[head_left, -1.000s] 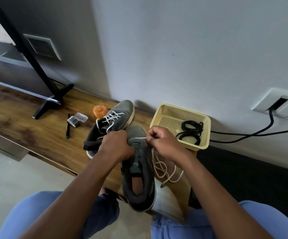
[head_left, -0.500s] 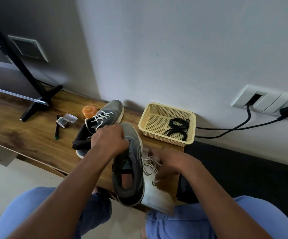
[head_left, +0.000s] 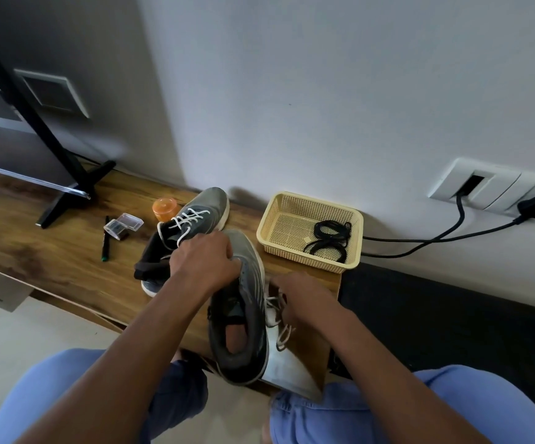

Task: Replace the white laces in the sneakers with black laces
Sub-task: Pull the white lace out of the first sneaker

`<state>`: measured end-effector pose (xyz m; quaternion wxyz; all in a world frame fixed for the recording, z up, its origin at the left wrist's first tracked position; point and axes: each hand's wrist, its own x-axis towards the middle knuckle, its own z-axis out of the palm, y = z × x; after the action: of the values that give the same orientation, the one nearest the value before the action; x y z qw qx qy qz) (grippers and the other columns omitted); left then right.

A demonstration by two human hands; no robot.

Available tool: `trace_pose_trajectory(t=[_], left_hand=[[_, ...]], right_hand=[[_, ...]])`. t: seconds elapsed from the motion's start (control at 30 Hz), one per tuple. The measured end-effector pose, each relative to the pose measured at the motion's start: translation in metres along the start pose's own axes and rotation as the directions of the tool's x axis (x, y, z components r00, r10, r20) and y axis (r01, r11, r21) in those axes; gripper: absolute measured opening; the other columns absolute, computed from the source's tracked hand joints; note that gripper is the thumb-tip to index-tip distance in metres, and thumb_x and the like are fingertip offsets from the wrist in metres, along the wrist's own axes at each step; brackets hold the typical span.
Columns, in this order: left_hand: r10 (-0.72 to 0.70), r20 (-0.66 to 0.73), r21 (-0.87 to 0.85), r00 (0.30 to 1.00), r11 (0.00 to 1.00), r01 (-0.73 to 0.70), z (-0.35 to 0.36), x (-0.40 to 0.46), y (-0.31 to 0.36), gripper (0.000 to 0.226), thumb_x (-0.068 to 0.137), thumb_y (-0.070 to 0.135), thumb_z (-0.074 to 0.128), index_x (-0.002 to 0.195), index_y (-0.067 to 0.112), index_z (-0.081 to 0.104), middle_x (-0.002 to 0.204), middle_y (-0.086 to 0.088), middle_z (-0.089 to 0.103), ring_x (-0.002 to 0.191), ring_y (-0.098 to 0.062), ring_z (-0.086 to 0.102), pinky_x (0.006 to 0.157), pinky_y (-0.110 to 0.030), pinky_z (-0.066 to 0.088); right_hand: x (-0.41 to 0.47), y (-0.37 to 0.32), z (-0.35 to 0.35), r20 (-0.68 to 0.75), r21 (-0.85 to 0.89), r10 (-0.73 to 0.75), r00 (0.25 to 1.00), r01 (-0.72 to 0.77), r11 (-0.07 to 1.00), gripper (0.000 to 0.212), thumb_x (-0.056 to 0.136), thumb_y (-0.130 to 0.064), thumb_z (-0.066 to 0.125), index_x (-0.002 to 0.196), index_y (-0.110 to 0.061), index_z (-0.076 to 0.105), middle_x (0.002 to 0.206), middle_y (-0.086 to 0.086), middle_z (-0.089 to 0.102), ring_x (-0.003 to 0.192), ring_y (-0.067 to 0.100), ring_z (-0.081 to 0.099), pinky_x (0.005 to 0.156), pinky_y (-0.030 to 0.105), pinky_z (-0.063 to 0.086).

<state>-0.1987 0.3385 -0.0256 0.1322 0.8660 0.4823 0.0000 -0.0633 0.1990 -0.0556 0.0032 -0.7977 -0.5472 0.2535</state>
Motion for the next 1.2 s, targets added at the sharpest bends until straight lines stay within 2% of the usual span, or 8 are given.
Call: trace_pose_trajectory(t=[0.13,0.3,0.5,0.77,0.87,0.97,1.03,1.2], left_hand=[[-0.002,0.025,-0.054,1.0,0.999,0.003,0.001,0.003,-0.006,0.014,0.084,0.045,0.068,0.091,0.033,0.067,0.106,0.005,0.07,0.102,-0.027,0.066,0.075,-0.034,0.046],[0.005,0.048,-0.1,0.999,0.995,0.0,0.002,0.005,-0.013,0.011,0.083,0.045,0.069,0.082,0.036,0.061,0.1,0.009,0.069,0.098,-0.022,0.066,0.078,-0.034,0.048],[-0.003,0.014,-0.136,1.0,0.991,0.005,-0.003,0.005,-0.018,0.001,0.085,0.035,0.066,0.086,0.035,0.067,0.094,0.007,0.07,0.094,-0.023,0.067,0.073,-0.032,0.046],[-0.028,-0.144,-0.187,0.989,0.982,0.001,-0.031,0.004,-0.027,0.019,0.088,0.022,0.066,0.1,0.027,0.08,0.103,0.001,0.077,0.102,-0.025,0.069,0.077,-0.029,0.04],[-0.085,-0.157,-0.228,0.984,0.973,0.048,-0.039,0.007,-0.036,0.017,0.086,0.023,0.068,0.097,0.028,0.079,0.103,0.002,0.077,0.101,-0.027,0.069,0.079,-0.03,0.042],[-0.138,-0.153,-0.231,0.979,0.968,0.1,-0.046,0.009,-0.047,0.017,0.087,0.024,0.07,0.101,0.028,0.079,0.106,0.002,0.077,0.105,-0.026,0.068,0.084,-0.032,0.047],[-0.163,-0.153,-0.252,0.975,0.96,0.121,-0.049,0.01,-0.054,0.018,0.088,0.025,0.071,0.103,0.029,0.079,0.106,0.002,0.077,0.106,-0.025,0.068,0.088,-0.032,0.05],[-0.195,-0.146,-0.245,0.97,0.957,0.155,-0.051,0.014,-0.073,0.016,0.087,0.027,0.074,0.103,0.03,0.078,0.107,0.004,0.074,0.104,-0.021,0.065,0.083,-0.031,0.047]], right_hand=[[0.003,-0.002,-0.002,-0.021,0.024,0.006,1.0,-0.006,1.0,0.036,0.084,-0.001,0.069,0.116,-0.019,0.069,0.106,0.003,0.064,0.103,0.025,0.062,0.071,0.032,0.045],[0.01,0.001,-0.009,-0.127,0.262,0.028,0.991,0.006,0.965,0.02,0.081,-0.004,0.076,0.081,-0.023,0.075,0.08,-0.006,0.066,0.079,0.012,0.062,0.065,0.026,0.045],[0.008,-0.003,-0.034,-0.406,0.52,0.04,0.913,0.195,0.832,0.013,0.084,-0.01,0.085,0.088,-0.022,0.081,0.076,-0.014,0.07,0.07,0.001,0.064,0.06,0.01,0.045],[0.049,-0.038,-0.07,-0.603,0.648,0.154,0.783,0.368,0.667,0.011,0.085,-0.008,0.083,0.084,-0.019,0.08,0.074,-0.011,0.071,0.068,0.003,0.069,0.062,0.023,0.056],[0.081,-0.048,-0.076,-0.653,0.605,0.179,0.736,0.365,0.708,0.012,0.083,-0.009,0.084,0.08,-0.02,0.079,0.066,-0.02,0.065,0.065,-0.008,0.063,0.063,0.012,0.047],[0.112,-0.056,-0.074,-0.676,0.578,0.197,0.71,0.346,0.739,0.007,0.084,-0.01,0.081,0.08,-0.015,0.079,0.071,-0.01,0.071,0.071,0.009,0.068,0.07,0.034,0.057],[0.128,-0.058,-0.069,-0.684,0.536,0.185,0.705,0.314,0.784,0.004,0.085,-0.009,0.078,0.082,-0.011,0.079,0.077,-0.001,0.075,0.075,0.018,0.068,0.074,0.037,0.055],[0.153,-0.061,-0.057,-0.504,0.383,0.052,0.862,0.169,0.908,0.017,0.086,-0.006,0.066,0.096,-0.011,0.079,0.096,0.009,0.076,0.093,0.029,0.068,0.071,0.031,0.043]])
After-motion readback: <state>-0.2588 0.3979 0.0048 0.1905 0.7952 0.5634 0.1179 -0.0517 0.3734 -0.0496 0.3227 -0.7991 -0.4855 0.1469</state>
